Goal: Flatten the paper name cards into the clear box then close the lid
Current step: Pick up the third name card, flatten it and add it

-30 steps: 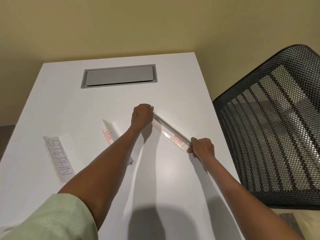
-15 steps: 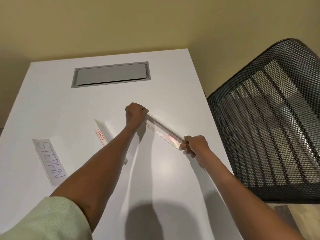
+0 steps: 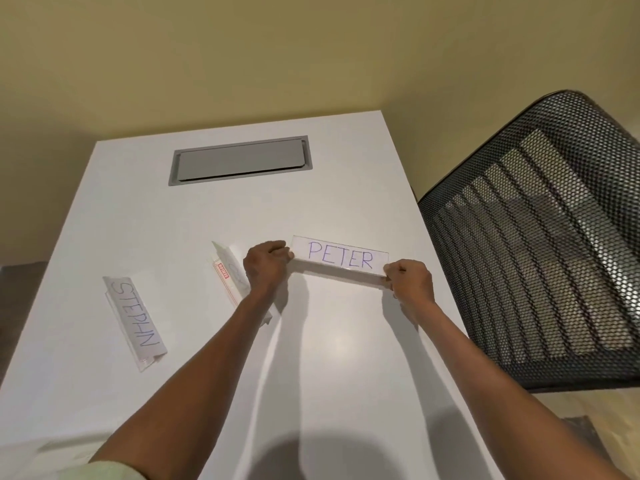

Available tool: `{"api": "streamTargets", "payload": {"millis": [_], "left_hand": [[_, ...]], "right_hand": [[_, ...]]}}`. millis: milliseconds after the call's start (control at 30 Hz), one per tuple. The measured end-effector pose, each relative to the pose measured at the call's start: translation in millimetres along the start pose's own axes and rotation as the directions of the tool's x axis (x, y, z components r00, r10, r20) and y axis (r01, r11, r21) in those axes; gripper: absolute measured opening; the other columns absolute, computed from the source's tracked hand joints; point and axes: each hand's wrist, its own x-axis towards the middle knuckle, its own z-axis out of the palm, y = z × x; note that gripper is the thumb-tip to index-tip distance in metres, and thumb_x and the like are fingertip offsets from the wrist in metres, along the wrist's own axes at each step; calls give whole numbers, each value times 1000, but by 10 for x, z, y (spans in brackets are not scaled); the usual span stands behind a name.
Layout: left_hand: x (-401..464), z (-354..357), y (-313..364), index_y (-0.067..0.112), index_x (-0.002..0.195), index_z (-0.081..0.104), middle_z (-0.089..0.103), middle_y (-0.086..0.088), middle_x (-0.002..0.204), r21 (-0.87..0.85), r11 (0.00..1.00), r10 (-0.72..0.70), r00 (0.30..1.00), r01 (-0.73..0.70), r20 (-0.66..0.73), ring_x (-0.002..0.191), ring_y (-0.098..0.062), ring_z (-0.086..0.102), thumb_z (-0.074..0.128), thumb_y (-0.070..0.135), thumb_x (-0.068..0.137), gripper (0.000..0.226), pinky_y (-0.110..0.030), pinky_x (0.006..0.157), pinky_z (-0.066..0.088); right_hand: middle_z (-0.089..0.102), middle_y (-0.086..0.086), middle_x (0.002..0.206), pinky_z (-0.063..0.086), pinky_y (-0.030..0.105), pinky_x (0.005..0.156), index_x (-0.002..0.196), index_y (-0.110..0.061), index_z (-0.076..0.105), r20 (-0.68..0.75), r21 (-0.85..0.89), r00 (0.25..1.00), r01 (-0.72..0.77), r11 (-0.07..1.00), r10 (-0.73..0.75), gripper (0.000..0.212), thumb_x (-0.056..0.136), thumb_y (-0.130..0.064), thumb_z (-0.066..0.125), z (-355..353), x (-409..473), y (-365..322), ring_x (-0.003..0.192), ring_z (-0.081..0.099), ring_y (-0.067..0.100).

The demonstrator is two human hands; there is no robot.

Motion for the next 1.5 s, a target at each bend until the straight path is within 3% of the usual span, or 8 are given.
{"api": "streamTargets", "payload": {"millis": [233,633,933,1100,1200,1300,1333,1500], "left_hand": [[-374,15,-113,9,86,71,71,-6,69,32,999,8,999,-7,-33,52,10,62,56,-7,79,23,-1,48,40],[-479,76,-320,20,79,69,67,10,62,226,974,41,999,-34,-27,62,-2,65,62,3,74,19,-21,61,51],[-471,101,-455,16,61,42,43,8,56,342,926,160,987,-161,29,55,-11,32,46,8,72,14,-20,44,26],[-434,91,-544,9,59,39,37,8,55,412,885,216,975,-216,46,56,-12,26,41,7,67,9,-26,49,25],[-460,53,-511,19,62,34,40,10,59,391,900,208,978,-195,11,60,-15,28,40,7,70,16,-27,53,30],[-491,11,-407,4,81,52,59,8,71,346,925,180,983,-159,-29,65,-21,49,46,3,77,7,-28,62,45],[-503,-7,-357,23,91,66,64,7,79,337,928,187,981,-161,-47,72,-19,55,49,3,78,29,-27,66,47],[-433,-118,-365,8,111,63,68,-6,102,492,647,592,791,-582,155,89,-30,57,68,-4,72,42,-29,72,45]], "right_hand": [[64,2,67,39,30,55,73,-8,64,-55,-222,978,185,957,-202,19,89,-16,58,-40,-85,176,66,55,23],[46,-2,70,19,21,46,54,-31,28,-66,-378,929,314,871,-364,49,85,-10,59,14,-96,384,58,38,13],[39,-2,69,18,22,43,53,-29,29,-34,-423,935,306,853,-352,50,84,-12,64,33,-51,468,51,33,9],[51,2,90,41,28,57,74,-15,63,-11,-413,953,273,869,-304,13,87,-13,61,27,-42,489,74,53,19],[44,1,88,33,24,48,67,-24,48,-11,-446,938,305,842,-346,24,86,-10,54,25,-50,493,68,46,17],[51,-4,110,42,22,61,108,-19,58,-82,-374,943,271,887,-322,20,91,-10,51,-4,-98,480,77,53,5],[52,-5,115,44,24,67,118,-18,56,-99,-369,936,282,886,-339,28,91,-9,51,-18,-118,465,82,53,4],[53,7,123,47,44,86,127,-15,53,81,-568,835,487,663,-544,40,88,-12,60,-103,-93,314,110,48,29]]}}
